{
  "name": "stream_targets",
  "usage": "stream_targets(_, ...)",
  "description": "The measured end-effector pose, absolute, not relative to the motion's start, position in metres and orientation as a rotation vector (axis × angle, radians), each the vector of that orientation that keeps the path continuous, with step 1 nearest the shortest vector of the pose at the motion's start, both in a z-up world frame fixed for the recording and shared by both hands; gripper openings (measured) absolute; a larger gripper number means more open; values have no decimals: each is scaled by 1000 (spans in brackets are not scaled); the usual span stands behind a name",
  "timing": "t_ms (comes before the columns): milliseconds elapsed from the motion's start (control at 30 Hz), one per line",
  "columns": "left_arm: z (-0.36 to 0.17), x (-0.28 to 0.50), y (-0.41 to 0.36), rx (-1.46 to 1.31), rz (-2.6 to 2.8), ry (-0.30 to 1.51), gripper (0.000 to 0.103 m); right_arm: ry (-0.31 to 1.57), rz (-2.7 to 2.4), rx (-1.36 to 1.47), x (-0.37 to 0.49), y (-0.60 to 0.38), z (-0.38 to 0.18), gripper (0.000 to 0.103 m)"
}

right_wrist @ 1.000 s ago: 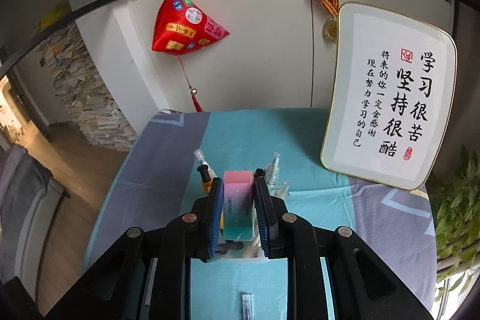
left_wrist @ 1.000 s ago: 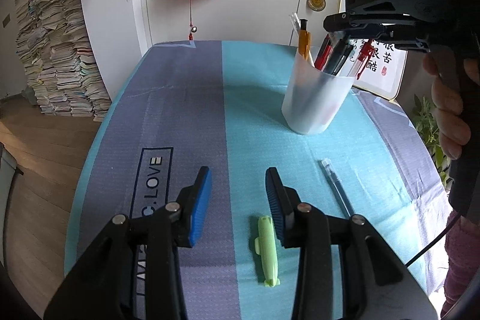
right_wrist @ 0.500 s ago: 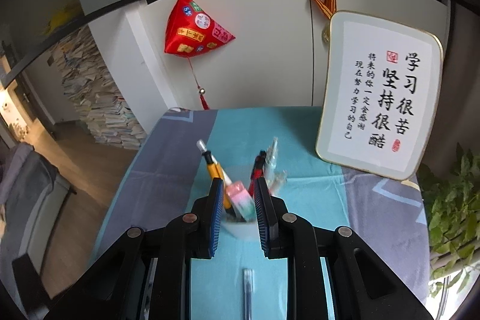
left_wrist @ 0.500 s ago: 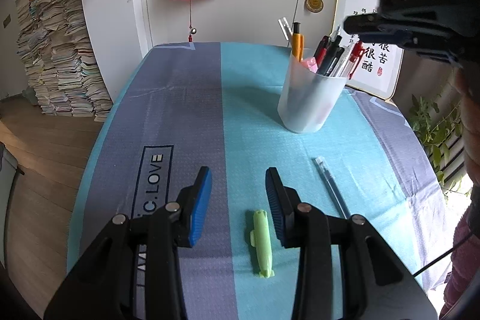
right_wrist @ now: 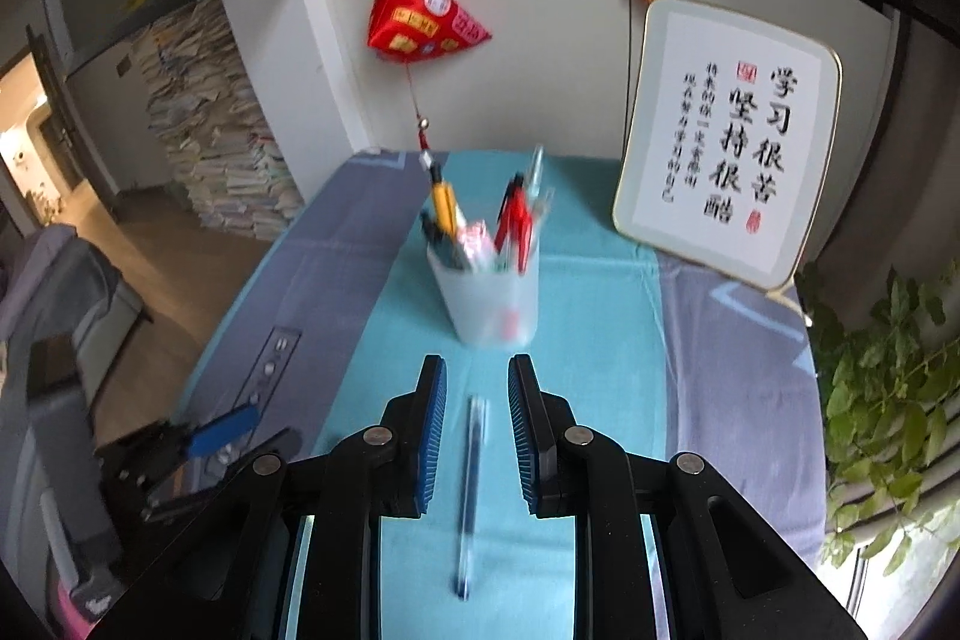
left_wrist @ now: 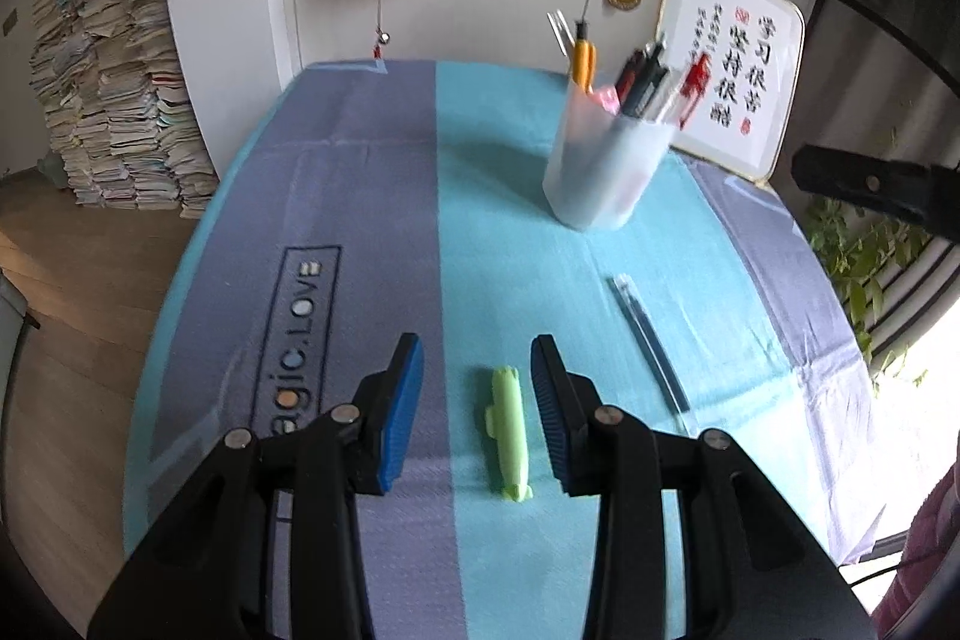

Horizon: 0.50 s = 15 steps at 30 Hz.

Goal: Organize stationery
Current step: 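Grasp the green highlighter with the left tool while the right grasps the clear pen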

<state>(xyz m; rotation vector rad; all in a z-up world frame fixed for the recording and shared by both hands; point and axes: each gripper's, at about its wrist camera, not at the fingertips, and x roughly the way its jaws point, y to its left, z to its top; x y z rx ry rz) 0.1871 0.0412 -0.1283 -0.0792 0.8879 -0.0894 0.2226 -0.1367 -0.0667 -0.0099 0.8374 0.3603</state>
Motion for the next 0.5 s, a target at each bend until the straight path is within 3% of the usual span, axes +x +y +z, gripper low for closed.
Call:
stream_targets(100,-140,188,33,-40,-80,915,41,864,374,-31,217,-136,-77,22)
stream_targets(333,-165,192,25,-43,-112,986,41,976,377,2,222,-142,-113,22)
stream_targets(500,-170,198,21,-34,-115,1004,33,1011,377,13,230,-141,-125,22)
